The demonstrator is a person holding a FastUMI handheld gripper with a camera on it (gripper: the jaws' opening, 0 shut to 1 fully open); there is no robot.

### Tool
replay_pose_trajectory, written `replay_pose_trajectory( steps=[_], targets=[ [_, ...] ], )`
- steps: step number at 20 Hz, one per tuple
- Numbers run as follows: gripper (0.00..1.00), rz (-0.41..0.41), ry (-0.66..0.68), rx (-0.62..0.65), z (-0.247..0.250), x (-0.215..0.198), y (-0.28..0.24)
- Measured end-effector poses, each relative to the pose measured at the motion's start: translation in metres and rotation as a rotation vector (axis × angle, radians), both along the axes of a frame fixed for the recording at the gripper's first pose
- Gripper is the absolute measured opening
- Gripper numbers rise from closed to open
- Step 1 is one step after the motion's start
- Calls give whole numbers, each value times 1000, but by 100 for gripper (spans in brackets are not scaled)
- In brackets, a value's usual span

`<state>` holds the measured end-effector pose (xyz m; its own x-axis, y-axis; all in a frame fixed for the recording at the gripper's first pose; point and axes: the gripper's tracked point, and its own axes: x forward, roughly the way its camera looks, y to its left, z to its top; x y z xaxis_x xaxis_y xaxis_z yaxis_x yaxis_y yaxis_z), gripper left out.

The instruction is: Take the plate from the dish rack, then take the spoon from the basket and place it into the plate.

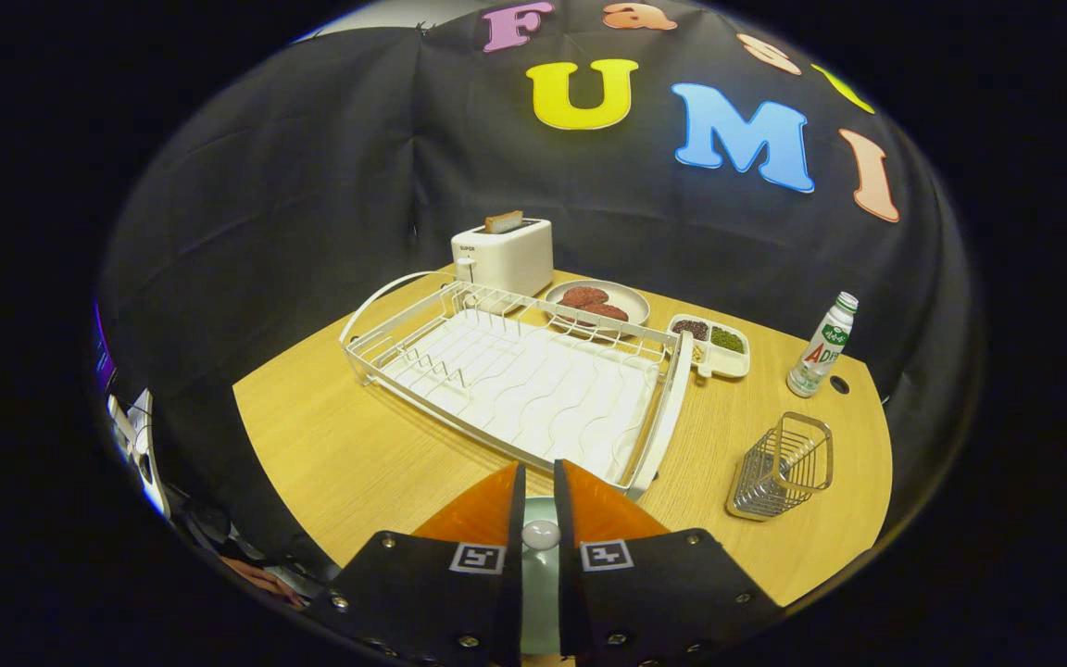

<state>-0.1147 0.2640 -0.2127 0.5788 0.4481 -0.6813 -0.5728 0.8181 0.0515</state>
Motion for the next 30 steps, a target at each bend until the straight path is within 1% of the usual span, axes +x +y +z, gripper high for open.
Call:
replay_pose_trajectory(
  steps=[2, 3, 5, 6, 7, 8, 10, 14, 20, 23, 24, 25, 27, 30],
  targets=[
    [16, 0, 0, 2, 4, 0, -2],
    [19, 0, -4, 4, 4, 0, -3],
    [19, -5, -19, -12, 7, 2, -11],
    [21, -9, -21, -21, 9, 3, -16],
    [28, -20, -34, -26, 12, 4, -21],
    [27, -36, -56, -23, 20, 9, -27],
    [27, -85, -112, -6, 40, 19, -42],
    [27, -209, -283, 34, 105, 46, -86],
    [27, -417, -463, 79, 198, 74, -162],
    [27, -491, -554, 137, 243, 76, -189],
    [28, -485, -576, 177, 255, 74, -190],
    [50, -484, -592, 202, 254, 78, -191],
    [96, -506, -614, 181, 256, 76, -208],
    [97, -507, -611, 171, 249, 73, -213]
  ],
)
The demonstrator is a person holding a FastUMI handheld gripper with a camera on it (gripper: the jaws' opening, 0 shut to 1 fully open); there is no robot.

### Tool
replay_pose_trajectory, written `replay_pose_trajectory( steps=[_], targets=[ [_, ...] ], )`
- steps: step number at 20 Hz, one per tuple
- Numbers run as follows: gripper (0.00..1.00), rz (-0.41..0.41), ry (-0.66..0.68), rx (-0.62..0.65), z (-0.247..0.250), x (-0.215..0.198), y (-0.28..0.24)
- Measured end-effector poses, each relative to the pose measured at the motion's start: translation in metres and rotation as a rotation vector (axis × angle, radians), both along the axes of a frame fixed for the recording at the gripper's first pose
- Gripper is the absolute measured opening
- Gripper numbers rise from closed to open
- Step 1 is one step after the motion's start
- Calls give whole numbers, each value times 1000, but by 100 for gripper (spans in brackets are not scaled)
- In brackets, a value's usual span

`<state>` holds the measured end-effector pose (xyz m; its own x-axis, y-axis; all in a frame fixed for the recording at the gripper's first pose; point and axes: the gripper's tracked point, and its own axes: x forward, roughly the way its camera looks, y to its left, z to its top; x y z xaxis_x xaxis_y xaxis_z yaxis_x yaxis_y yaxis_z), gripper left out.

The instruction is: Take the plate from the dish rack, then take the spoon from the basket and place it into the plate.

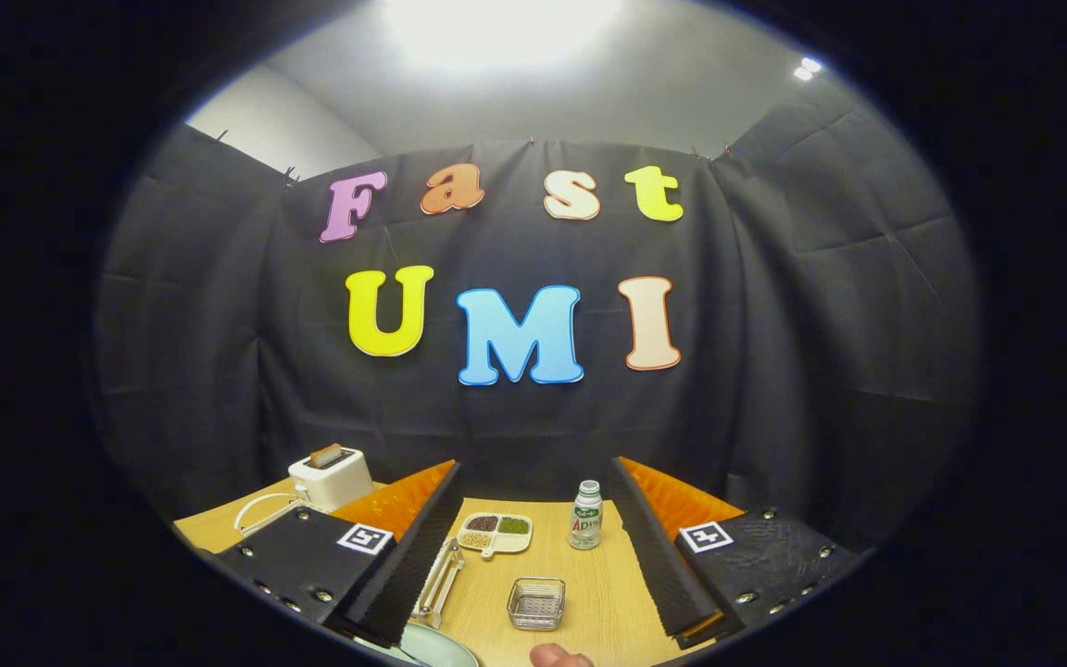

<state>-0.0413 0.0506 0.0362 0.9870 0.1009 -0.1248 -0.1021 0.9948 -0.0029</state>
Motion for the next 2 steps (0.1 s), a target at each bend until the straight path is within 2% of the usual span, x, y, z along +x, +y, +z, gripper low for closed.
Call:
replay_pose_trajectory(
  steps=[2],
  targets=[
    [97, 2, 6, 4, -8, -1, -6]
  ],
)
